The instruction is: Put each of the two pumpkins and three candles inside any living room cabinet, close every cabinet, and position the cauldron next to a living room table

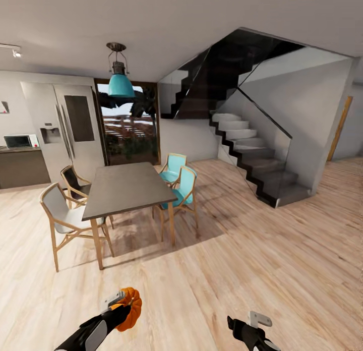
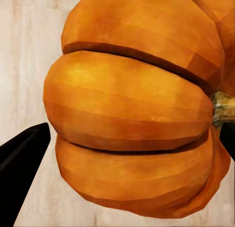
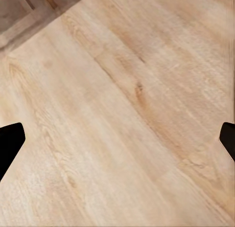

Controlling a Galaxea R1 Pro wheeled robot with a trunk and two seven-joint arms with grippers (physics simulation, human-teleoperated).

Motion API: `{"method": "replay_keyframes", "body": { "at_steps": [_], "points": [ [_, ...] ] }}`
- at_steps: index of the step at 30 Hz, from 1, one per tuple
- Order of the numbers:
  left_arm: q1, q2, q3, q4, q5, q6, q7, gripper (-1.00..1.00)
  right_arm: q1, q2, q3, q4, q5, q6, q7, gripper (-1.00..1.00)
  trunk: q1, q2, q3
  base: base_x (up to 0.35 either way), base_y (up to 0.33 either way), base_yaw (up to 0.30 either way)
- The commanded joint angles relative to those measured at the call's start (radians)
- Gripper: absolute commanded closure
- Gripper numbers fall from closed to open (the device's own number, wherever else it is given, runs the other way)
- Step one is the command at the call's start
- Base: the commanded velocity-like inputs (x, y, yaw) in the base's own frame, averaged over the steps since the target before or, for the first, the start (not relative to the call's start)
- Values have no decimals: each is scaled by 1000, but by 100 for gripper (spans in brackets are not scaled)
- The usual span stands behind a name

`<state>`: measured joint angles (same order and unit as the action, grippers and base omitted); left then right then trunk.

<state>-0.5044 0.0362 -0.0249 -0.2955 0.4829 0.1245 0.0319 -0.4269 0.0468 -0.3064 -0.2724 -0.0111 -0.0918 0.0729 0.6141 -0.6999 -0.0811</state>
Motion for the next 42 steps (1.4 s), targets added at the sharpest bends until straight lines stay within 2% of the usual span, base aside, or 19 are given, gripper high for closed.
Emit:
{"method": "replay_keyframes", "body": {
  "at_steps": [1,42],
  "points": [
    [0,1,-3,-4,6,6,6,100,-1,1,-8,1,-1,-3,7,-100,1,-1,-3,343,0,-224],
    [0,1,-3,-4,5,6,6,100,-1,0,-12,1,-1,1,4,-100,1,-1,-41,343,0,-226]
  ]
}}
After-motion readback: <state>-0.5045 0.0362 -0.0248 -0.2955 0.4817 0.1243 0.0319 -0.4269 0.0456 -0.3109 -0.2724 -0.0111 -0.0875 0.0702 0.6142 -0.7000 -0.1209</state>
